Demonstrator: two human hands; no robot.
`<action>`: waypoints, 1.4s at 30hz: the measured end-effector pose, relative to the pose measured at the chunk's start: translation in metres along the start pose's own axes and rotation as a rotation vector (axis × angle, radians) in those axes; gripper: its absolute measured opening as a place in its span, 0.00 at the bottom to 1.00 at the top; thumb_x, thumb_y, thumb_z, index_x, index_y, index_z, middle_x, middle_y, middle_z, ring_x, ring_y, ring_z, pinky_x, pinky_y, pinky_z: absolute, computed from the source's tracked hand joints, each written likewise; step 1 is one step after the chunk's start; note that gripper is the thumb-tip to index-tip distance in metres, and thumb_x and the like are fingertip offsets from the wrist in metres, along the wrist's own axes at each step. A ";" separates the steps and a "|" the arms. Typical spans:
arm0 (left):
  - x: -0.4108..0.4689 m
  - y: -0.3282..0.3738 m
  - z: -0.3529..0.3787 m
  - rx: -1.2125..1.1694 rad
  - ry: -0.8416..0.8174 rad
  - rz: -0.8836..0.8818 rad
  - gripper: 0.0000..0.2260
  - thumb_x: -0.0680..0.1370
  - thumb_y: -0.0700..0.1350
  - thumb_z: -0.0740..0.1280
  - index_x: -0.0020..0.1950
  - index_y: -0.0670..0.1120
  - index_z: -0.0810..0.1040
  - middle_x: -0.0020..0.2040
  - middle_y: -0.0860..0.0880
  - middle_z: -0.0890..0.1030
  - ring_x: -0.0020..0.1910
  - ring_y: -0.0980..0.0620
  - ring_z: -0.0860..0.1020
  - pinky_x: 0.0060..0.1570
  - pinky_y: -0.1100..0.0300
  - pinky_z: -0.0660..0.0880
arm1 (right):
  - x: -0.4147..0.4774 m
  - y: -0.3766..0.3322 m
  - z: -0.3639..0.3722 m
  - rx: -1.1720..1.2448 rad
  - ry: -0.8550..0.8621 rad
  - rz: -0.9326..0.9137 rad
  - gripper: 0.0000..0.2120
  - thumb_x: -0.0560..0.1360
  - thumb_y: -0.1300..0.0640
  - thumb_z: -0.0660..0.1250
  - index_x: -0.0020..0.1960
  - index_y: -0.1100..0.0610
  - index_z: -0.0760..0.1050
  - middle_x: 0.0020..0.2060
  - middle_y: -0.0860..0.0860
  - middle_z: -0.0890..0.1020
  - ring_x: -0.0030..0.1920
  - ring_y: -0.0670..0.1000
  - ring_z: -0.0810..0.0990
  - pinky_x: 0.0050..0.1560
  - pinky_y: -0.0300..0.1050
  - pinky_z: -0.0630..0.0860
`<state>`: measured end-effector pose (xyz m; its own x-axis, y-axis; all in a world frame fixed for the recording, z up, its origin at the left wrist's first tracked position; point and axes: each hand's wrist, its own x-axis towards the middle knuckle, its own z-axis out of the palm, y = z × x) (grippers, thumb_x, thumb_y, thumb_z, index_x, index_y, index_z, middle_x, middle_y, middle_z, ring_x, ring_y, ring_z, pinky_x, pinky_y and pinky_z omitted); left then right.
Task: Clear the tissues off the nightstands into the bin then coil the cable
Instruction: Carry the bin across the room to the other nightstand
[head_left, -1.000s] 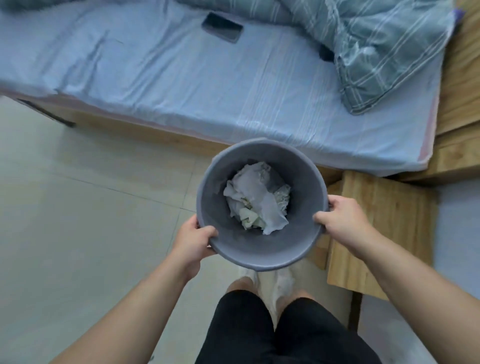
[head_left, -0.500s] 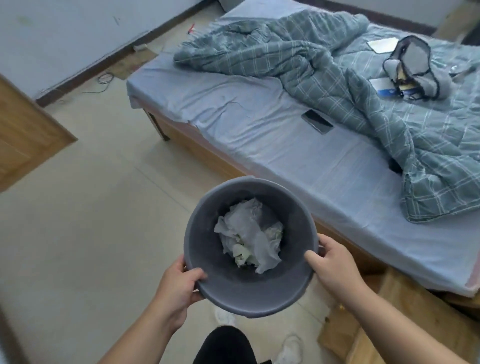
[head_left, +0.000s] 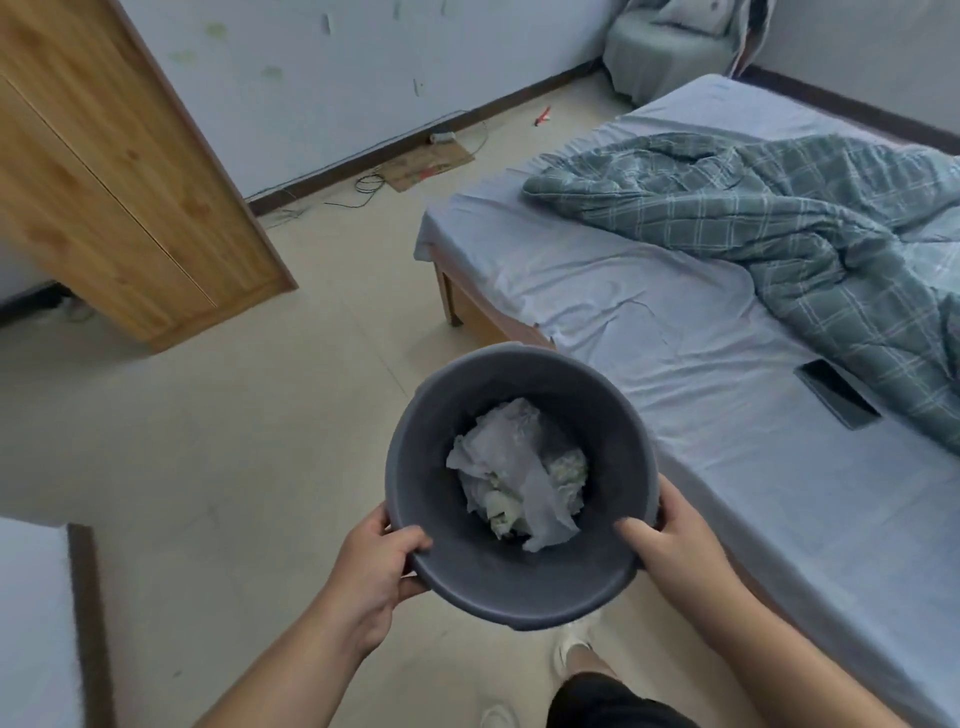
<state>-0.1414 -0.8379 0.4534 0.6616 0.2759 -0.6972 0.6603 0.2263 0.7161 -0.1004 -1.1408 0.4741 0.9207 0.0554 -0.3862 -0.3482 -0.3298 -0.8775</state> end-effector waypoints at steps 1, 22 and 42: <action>0.015 0.011 -0.001 -0.007 0.011 -0.008 0.16 0.77 0.29 0.67 0.58 0.46 0.84 0.46 0.44 0.90 0.43 0.45 0.88 0.38 0.50 0.85 | 0.022 -0.007 0.004 -0.017 -0.016 0.003 0.23 0.69 0.57 0.68 0.56 0.31 0.77 0.45 0.40 0.87 0.42 0.43 0.86 0.37 0.42 0.83; 0.304 0.270 -0.152 -0.314 0.347 0.029 0.17 0.77 0.31 0.67 0.59 0.48 0.85 0.46 0.47 0.90 0.48 0.45 0.87 0.38 0.52 0.85 | 0.464 -0.272 0.245 -0.300 -0.431 -0.170 0.13 0.64 0.55 0.65 0.43 0.41 0.80 0.35 0.47 0.86 0.35 0.45 0.83 0.31 0.34 0.77; 0.673 0.700 -0.218 -0.105 0.179 0.143 0.19 0.67 0.37 0.68 0.54 0.50 0.86 0.46 0.45 0.90 0.41 0.49 0.88 0.38 0.53 0.83 | 0.885 -0.522 0.372 -0.190 -0.209 -0.146 0.08 0.63 0.55 0.69 0.41 0.54 0.82 0.33 0.49 0.86 0.35 0.47 0.81 0.37 0.48 0.78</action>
<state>0.6883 -0.2900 0.4927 0.6663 0.4711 -0.5780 0.5176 0.2659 0.8133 0.8311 -0.5693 0.4848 0.8957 0.3012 -0.3271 -0.1575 -0.4730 -0.8669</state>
